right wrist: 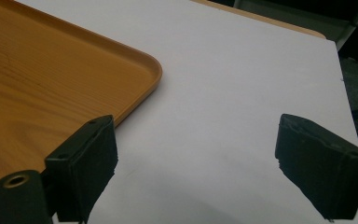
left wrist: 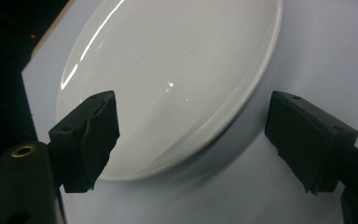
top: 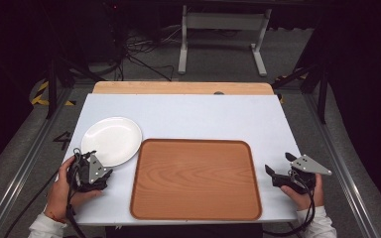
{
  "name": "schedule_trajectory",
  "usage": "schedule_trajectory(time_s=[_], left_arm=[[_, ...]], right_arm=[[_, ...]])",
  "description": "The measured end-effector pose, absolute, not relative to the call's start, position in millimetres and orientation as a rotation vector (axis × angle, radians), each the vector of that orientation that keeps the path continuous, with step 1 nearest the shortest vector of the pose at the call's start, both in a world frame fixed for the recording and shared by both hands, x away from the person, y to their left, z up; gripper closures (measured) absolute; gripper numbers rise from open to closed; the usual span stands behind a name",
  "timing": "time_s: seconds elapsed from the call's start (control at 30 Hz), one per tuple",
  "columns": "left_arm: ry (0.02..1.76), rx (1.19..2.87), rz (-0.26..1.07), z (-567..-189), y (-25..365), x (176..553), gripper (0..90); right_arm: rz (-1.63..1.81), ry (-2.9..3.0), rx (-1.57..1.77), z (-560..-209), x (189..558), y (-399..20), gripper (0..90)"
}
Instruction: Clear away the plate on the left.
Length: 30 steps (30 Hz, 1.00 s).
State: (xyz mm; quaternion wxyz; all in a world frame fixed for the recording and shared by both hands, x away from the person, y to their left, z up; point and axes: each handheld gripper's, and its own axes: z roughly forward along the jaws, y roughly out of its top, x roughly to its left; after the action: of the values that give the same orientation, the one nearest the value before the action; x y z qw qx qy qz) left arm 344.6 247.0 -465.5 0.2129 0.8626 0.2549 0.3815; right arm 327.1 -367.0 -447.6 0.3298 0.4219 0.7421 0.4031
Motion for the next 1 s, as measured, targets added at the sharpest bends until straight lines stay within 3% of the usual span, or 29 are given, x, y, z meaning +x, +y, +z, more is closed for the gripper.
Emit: schedule_trajectory(time_s=[0.13,0.5,0.57,0.83,1.0], left_arm=[[0.623,2.476,1.177,-466,235,347,28.6],[0.475,2.603,1.285,-463,221,354,29.9],[0.441,2.629,1.272,-464,220,355,36.4],[0.319,2.73,1.196,-468,214,355,76.3],[0.261,2.755,1.334,-472,210,356,82.9]], right_arm=[[1.057,1.94,1.112,-449,328,-368,13.2],[1.048,1.955,1.107,-449,329,-366,13.2],[1.049,1.958,1.105,-449,329,-366,13.1],[1.045,1.979,1.098,-450,329,-365,13.1],[1.04,1.978,1.102,-451,329,-365,13.2]])
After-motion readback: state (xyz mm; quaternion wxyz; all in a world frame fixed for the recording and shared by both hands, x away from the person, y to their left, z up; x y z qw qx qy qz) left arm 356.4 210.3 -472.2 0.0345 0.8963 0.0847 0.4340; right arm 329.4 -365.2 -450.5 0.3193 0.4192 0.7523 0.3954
